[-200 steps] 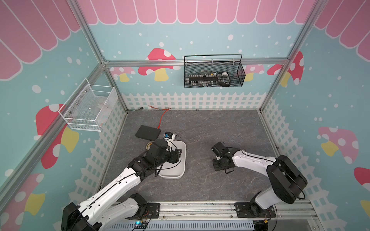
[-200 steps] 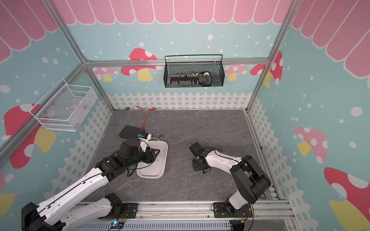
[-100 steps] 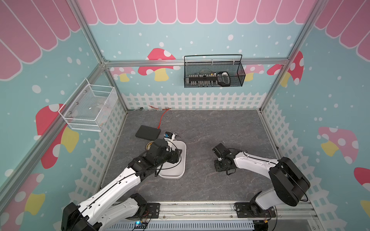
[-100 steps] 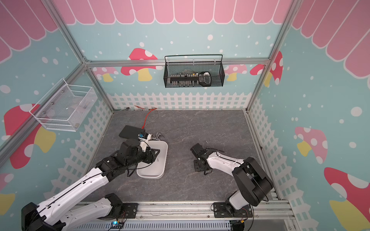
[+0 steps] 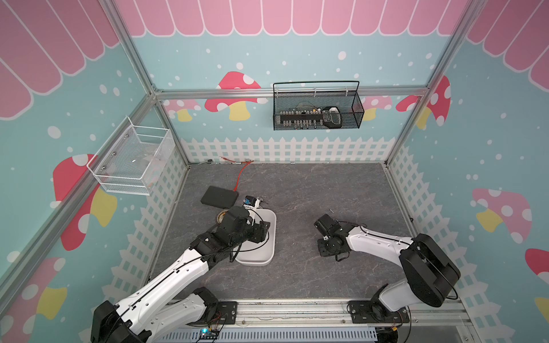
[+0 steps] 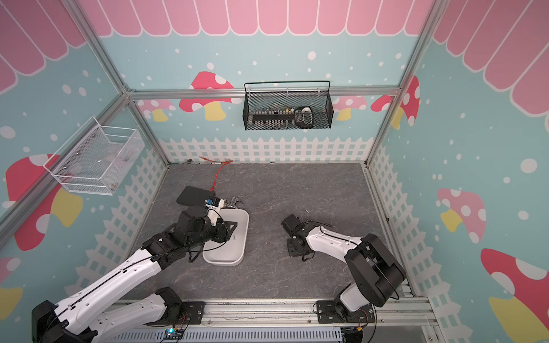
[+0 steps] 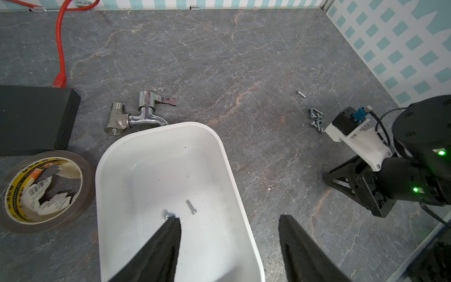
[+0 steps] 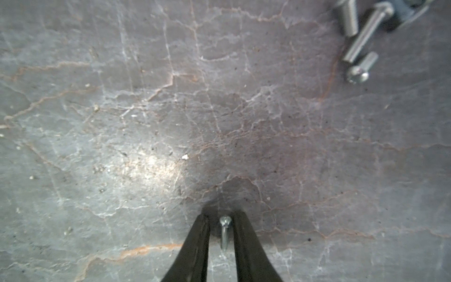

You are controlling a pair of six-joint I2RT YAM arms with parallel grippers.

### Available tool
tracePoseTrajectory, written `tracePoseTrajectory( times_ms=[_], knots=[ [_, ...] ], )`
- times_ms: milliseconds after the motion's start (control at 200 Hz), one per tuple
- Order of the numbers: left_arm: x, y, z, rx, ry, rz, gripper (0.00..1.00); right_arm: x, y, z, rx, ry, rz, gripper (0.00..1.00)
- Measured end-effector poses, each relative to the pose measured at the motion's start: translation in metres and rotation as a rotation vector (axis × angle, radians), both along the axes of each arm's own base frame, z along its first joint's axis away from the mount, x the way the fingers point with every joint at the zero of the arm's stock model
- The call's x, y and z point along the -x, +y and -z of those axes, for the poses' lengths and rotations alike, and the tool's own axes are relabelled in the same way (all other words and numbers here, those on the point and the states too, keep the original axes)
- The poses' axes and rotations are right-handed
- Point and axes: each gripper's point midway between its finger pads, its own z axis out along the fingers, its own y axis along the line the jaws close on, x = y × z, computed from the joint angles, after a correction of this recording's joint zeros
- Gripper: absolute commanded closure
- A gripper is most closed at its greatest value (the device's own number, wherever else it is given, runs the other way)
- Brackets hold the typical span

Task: Put the screws on the desktop into the storage box
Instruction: Pick up the screw from the center of the board, then place the screw in the storage box.

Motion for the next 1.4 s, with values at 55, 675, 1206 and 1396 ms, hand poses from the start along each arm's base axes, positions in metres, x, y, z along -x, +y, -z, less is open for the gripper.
tracePoseTrajectory(
  times_ms=[55, 675, 1206, 1396],
  knots=[
    [0.0, 0.0, 0.0, 0.0, 0.0, 0.0, 0.32, 0.0, 0.0, 0.0, -0.001, 0.0, -0.002, 0.82],
    [-0.001, 0.0, 0.001, -0.004, 0.001, -0.003, 0.32, -0.005, 0.019, -0.039, -0.138, -0.107, -0.086, 1.0],
    [-0.004, 0.006, 0.002, -0.025, -0.009, -0.034, 0.32, -0.011, 0.214, -0.146, -0.707, -0.224, -0.402, 1.0],
    [-0.006, 0.01, 0.001, -0.035, -0.016, -0.052, 0.32, -0.021, 0.257, -0.123, -0.655, -0.21, -0.438, 1.0]
  ],
)
